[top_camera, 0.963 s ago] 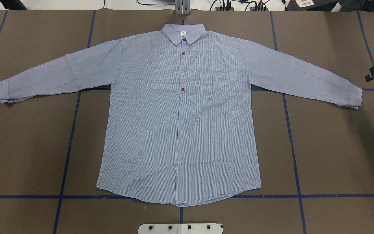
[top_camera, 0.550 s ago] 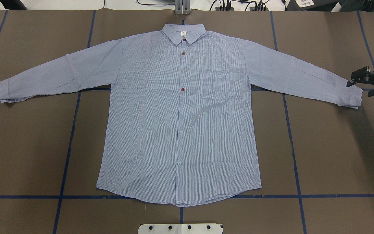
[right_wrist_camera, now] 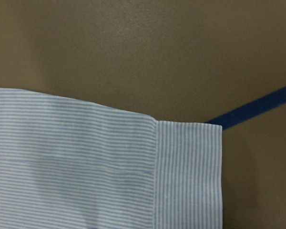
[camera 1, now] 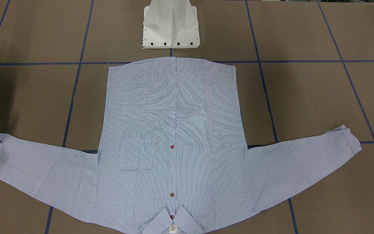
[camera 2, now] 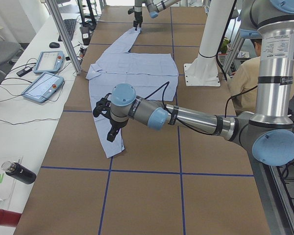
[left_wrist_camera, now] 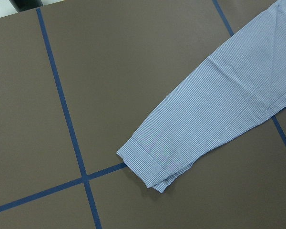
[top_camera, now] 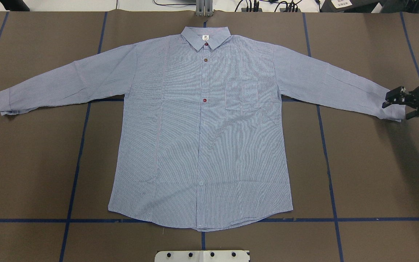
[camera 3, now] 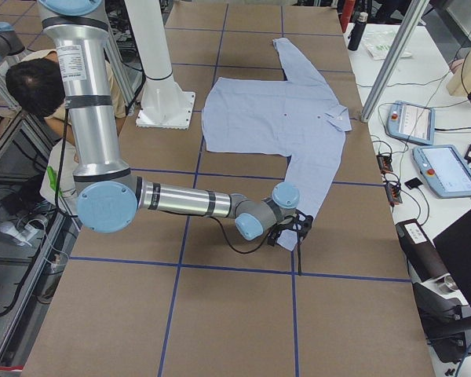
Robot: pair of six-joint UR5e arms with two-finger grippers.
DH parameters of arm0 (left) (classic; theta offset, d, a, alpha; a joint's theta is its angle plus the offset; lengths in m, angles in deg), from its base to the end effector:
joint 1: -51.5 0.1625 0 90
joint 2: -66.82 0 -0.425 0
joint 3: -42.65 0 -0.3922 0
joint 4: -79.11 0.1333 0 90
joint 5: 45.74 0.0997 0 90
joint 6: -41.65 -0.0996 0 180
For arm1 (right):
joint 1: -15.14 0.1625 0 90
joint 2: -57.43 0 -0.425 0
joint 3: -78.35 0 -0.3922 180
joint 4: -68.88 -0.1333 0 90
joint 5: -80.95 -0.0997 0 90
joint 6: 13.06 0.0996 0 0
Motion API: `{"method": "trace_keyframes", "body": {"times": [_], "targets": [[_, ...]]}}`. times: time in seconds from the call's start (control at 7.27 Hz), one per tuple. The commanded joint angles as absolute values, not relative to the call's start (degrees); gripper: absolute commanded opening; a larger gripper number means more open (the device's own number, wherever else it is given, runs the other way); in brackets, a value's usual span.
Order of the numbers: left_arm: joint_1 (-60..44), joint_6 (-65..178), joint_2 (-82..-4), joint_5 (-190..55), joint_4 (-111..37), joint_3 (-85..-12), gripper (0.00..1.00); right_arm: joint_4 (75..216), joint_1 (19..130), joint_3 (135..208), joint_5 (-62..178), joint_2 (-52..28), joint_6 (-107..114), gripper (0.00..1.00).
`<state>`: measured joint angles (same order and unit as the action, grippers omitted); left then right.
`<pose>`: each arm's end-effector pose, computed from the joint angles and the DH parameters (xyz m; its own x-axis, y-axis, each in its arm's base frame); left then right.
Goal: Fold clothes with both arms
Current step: 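Lower the right gripper to the cuff of the sleeve nearest it and grasp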
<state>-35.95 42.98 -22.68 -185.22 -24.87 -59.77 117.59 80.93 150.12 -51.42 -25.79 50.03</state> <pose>-0.0354 -0.5001 0.5211 0.6351 0.3397 -0.6938 -0.0253 0.9068 0.4208 -0.1683 -0.5358 0.6766 0.5599 0.4299 0.7083 -0.3173 0.9009 -0.2961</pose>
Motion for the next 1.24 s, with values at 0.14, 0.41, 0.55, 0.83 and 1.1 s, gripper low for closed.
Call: {"method": "trace_keyframes", "body": {"times": [0.14, 0.41, 0.55, 0.83, 1.1], "targets": [[-35.95, 43.05, -22.74, -185.22, -24.87, -59.83, 0.99, 117.57, 80.79, 150.51, -51.32, -26.77, 50.40, 0.81], [-35.95, 43.05, -22.75, -185.22, -24.87, -60.09, 0.99, 117.57, 80.88, 150.77, -51.32, -27.30, 50.40, 0.79], [-35.95, 43.05, -22.83, -185.22, -24.87, -60.27, 0.99, 117.57, 80.88, 151.82, -51.32, -28.43, 50.40, 0.75], [-35.95, 43.05, -22.83, -185.22, -24.87, -60.36, 0.99, 117.57, 80.88, 153.58, -51.23, -29.76, 51.88, 0.42], [-35.95, 43.05, -22.74, -185.22, -24.78, -60.53, 0.99, 117.48, 80.79, 153.76, -50.62, -29.58, 53.03, 0.00]]}}
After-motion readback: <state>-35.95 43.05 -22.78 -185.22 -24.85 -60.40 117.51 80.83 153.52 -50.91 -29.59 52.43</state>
